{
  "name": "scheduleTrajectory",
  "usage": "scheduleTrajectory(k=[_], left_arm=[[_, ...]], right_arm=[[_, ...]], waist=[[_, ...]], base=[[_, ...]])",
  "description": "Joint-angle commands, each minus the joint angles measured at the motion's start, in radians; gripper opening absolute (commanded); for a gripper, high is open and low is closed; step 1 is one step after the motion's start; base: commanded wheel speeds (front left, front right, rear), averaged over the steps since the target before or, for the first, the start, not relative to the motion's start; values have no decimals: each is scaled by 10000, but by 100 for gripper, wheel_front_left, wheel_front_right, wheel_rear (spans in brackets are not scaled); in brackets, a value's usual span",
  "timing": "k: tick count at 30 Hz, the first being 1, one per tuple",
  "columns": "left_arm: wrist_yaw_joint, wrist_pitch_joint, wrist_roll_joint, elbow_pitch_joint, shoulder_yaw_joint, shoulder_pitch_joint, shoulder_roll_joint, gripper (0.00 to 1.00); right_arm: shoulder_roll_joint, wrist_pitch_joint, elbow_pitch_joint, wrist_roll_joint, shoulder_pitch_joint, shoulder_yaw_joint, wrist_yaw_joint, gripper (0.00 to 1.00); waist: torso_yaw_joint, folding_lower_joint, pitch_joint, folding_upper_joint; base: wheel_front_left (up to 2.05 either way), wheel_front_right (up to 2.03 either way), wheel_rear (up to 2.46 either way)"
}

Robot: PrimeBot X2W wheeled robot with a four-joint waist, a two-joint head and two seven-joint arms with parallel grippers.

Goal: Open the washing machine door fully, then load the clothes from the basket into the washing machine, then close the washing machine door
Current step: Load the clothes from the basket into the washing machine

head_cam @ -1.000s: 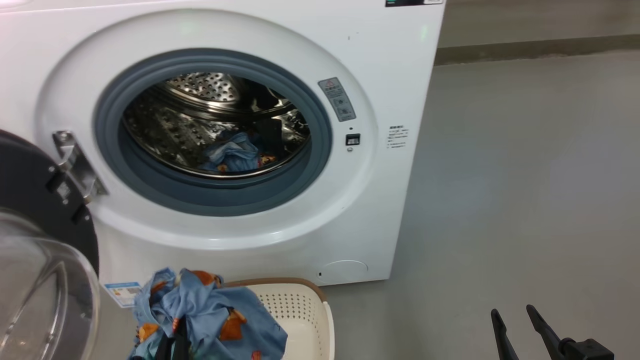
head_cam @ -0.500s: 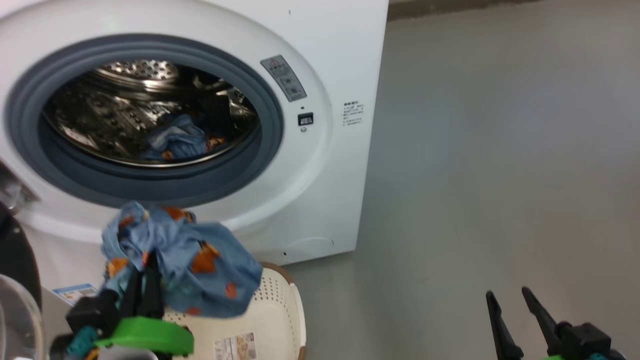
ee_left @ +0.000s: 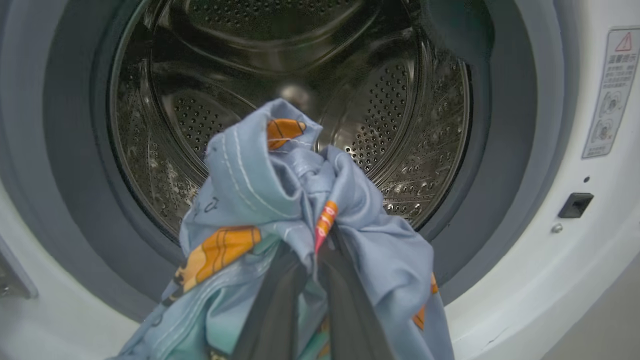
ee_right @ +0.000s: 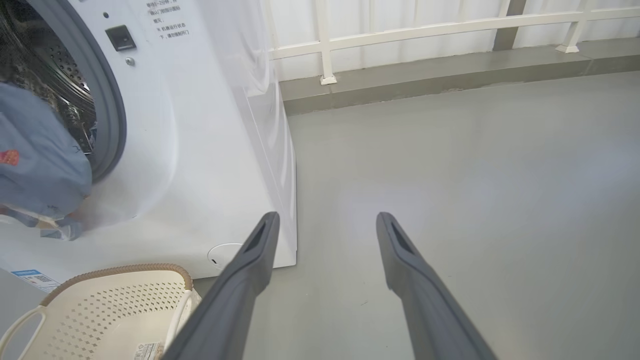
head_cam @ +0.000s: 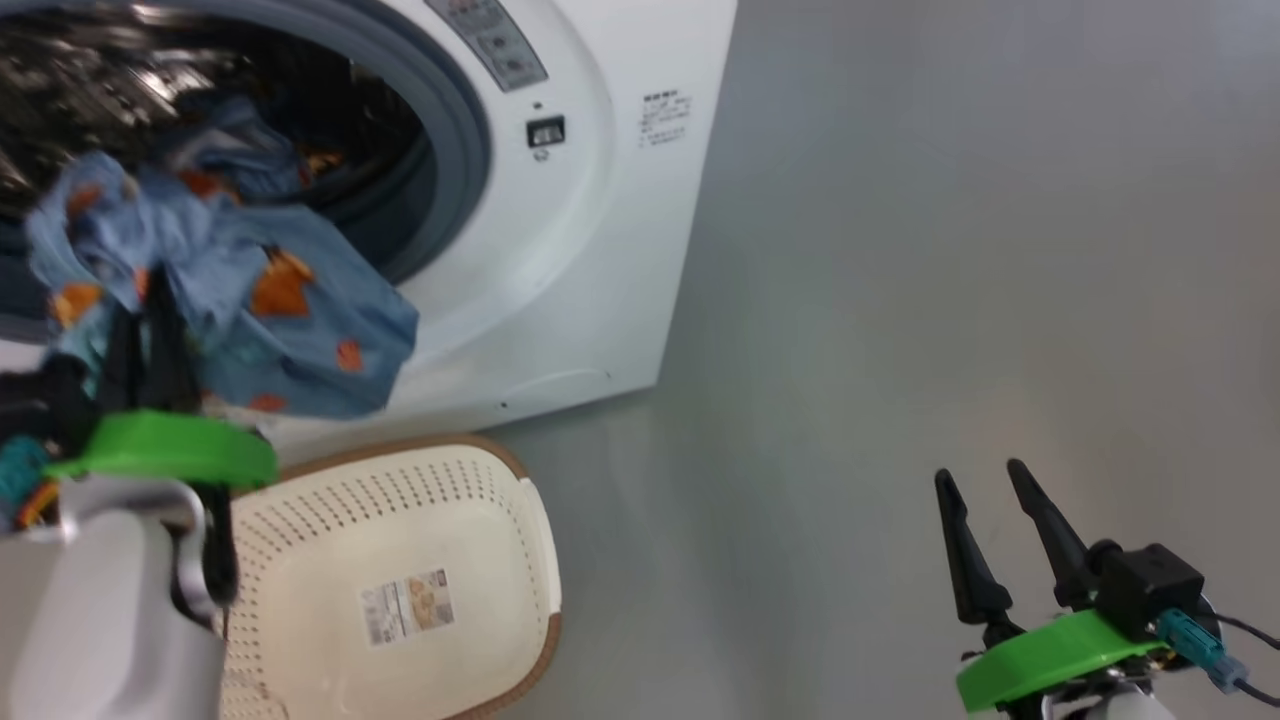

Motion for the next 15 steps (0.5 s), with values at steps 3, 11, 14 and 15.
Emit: scheduleTrajectory(k=[3,11,14,15], left_arm=[[-137,-116,20,205,515,-1135,572,0],[-66,-118,121,1254,633,-2806,850,0],[-95,-119,134,1794,695,-3372,970,0],[-96,-119,172,2030,687,-3537,1031,0]], right_arm=[[-66,-48,-222,173,-462,447,16,100],[-65,-48,-225,362,-831,623,16,100],[-65,-48,-229,401,-914,704,16,100],[-65,-48,-221,415,-935,741,16,100]], waist=[[-605,-1,1004,0],[-967,-1,1545,0],[-1103,-1,1680,0],[-1155,-1,1717,0]], base=[[0,0,0],[0,0,0],[0,0,0],[0,0,0]])
